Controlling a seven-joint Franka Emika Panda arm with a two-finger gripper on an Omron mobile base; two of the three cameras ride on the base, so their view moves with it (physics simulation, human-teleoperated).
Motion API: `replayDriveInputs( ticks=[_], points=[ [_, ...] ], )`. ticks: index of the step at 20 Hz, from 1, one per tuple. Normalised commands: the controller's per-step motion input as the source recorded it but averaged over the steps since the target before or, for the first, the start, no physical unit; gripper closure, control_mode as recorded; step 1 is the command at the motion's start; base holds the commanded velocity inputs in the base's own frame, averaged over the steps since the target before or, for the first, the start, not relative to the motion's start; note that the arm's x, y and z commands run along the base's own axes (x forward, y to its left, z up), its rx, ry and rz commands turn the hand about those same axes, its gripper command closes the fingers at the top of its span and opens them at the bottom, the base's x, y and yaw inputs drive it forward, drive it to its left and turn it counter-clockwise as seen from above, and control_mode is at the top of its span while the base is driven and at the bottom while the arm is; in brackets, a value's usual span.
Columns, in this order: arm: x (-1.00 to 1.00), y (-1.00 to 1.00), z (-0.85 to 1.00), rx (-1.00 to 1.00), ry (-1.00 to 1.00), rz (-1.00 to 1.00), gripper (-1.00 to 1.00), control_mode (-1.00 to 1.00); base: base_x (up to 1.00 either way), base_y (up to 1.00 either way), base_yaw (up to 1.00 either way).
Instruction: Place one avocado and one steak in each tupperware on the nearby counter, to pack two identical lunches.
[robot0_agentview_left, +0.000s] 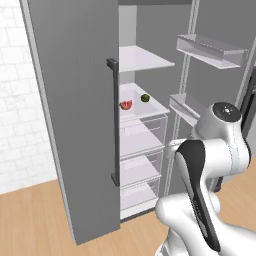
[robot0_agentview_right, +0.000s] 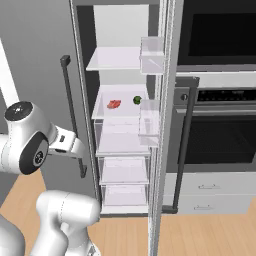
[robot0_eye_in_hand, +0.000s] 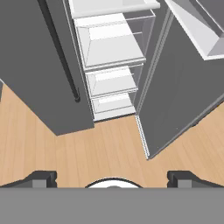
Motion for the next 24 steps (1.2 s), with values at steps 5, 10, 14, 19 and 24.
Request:
replayDriveInputs(
  ticks=[5,10,14,19,24],
  points=[
    [0.00,0.00,0.00,0.00,0.00,0.00,-1.00,1.00,0.47,0.15,-0.07],
    [0.00,0.00,0.00,0.00,0.00,0.00,-1.00,1.00,0.66,-0.38,0.08],
    [0.00,0.00,0.00,0.00,0.00,0.00,-1.00,1.00,0.48,-0.15,0.10],
    [0.00,0.00,0.00,0.00,0.00,0.00,-1.00,1.00,0.39,-0.04,0.07],
    [0.00,0.00,0.00,0.00,0.00,0.00,-1.00,1.00,0.52,-0.25,0.18]
  ],
)
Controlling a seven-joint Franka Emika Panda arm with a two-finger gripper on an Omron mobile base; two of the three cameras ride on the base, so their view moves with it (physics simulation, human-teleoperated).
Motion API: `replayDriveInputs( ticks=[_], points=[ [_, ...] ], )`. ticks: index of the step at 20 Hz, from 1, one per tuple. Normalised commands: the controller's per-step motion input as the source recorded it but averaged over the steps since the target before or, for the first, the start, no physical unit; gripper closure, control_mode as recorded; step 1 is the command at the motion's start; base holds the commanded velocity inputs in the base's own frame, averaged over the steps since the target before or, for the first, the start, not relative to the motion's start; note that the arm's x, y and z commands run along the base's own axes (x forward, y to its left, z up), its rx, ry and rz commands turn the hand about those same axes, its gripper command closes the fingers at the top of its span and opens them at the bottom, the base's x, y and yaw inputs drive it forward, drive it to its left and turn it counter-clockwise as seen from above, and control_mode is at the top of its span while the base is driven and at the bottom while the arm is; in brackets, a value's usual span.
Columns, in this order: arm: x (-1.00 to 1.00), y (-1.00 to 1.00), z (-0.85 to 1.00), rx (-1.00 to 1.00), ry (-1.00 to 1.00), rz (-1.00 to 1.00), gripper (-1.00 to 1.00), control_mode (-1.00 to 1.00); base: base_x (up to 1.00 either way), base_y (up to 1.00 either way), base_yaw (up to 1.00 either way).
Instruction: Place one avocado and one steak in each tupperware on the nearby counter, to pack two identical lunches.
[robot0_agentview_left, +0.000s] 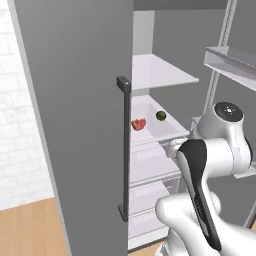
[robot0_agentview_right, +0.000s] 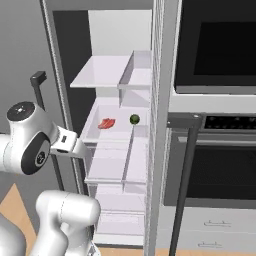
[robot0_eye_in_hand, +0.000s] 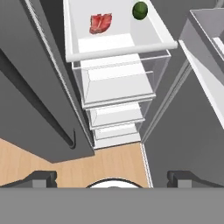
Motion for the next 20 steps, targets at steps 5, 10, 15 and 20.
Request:
replayDriveInputs(
  ticks=[5,10,15,20],
  points=[
    [0.00,0.00,0.00,0.00,0.00,0.00,-1.00,1.00,0.36,-0.14,0.13],
    [0.00,0.00,0.00,0.00,0.00,0.00,-1.00,1.00,0.30,-0.13,0.07],
    [0.00,0.00,0.00,0.00,0.00,0.00,-1.00,1.00,0.28,-0.32,0.00],
    [0.00,0.00,0.00,0.00,0.00,0.00,-1.00,1.00,0.26,-0.35,0.00]
  ],
)
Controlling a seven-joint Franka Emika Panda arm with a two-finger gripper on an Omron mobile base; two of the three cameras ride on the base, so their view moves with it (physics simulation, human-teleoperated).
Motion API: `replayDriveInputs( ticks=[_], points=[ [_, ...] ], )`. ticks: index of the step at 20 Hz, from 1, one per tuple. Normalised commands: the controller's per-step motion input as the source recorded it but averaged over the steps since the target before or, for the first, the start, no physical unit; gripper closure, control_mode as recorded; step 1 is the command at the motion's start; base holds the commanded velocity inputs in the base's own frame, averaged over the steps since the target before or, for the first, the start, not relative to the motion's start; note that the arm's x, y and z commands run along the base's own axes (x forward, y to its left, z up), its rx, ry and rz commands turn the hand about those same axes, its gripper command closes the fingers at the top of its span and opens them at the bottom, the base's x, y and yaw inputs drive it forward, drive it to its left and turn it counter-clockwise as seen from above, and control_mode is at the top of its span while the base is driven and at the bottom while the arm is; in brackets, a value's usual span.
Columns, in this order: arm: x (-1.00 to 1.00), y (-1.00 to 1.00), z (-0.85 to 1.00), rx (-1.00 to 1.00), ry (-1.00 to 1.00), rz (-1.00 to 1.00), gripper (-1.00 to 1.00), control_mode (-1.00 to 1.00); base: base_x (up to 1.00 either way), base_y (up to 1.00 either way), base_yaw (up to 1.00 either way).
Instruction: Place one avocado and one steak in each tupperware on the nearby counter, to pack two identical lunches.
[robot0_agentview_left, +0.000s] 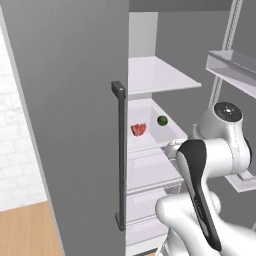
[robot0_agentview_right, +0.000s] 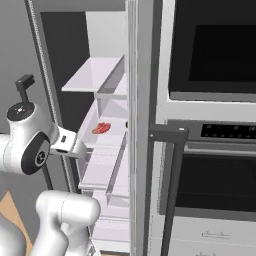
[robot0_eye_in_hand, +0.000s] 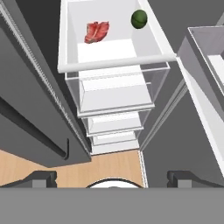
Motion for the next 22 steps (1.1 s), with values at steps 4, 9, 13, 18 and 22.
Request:
replayDriveInputs(
  ticks=[4,9,13,18,22],
  points=[
    [0.00,0.00,0.00,0.00,0.00,0.00,-1.00,1.00,0.25,-0.16,0.00],
    [0.00,0.00,0.00,0.00,0.00,0.00,-1.00,1.00,0.11,0.00,0.00],
    [0.00,0.00,0.00,0.00,0.00,0.00,-1.00,1.00,0.00,0.00,0.00],
    [0.06,0.00,0.00,0.00,-0.03,0.00,-1.00,-1.00,0.02,0.00,0.00],
    [0.69,0.12,-0.11,0.00,-0.22,0.00,-1.00,-1.00,0.00,0.00,0.00]
  ],
)
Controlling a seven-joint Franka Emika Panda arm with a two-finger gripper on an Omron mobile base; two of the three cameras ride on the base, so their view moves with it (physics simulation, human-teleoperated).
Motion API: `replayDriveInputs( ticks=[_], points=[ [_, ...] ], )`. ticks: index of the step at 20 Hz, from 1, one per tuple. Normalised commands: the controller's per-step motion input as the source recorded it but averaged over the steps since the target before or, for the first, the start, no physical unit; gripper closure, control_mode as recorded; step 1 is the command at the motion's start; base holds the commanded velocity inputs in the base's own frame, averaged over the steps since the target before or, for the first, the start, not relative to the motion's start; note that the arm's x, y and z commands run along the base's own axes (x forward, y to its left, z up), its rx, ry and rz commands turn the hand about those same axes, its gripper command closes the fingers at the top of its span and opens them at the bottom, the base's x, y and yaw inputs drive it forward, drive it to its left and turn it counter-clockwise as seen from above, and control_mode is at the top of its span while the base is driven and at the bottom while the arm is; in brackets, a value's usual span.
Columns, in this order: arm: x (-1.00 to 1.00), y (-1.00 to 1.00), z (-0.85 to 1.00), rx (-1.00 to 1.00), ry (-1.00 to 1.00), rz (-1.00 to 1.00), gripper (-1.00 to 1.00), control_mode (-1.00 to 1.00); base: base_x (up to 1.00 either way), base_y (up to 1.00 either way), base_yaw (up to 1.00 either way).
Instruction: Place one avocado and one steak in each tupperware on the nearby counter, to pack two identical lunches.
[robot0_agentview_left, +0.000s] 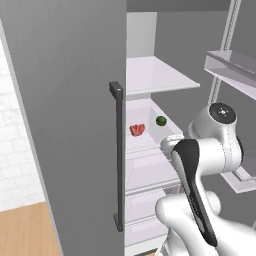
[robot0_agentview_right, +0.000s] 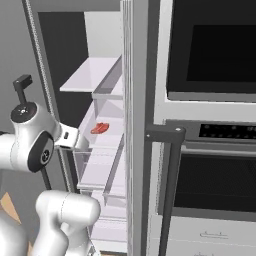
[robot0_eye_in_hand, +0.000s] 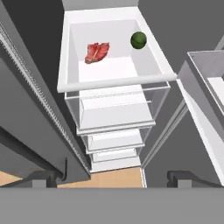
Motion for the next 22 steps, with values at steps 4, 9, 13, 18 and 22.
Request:
replayDriveInputs(
  ticks=[4,9,13,18,22],
  points=[
    [0.82,0.18,-0.16,0.05,-0.18,0.00,-1.00,-1.00,0.00,0.00,0.00],
    [0.93,0.11,-0.16,0.12,0.03,0.00,-1.00,-1.00,0.00,0.00,0.00],
    [0.73,0.34,-0.32,0.00,0.04,0.00,-1.00,-1.00,0.00,0.00,0.00],
    [0.79,0.03,-0.22,0.05,0.23,0.02,-1.00,-1.00,0.00,0.00,0.00],
    [0.77,-0.16,-0.14,0.11,0.21,0.00,-1.00,-1.00,0.00,0.00,0.00]
  ],
)
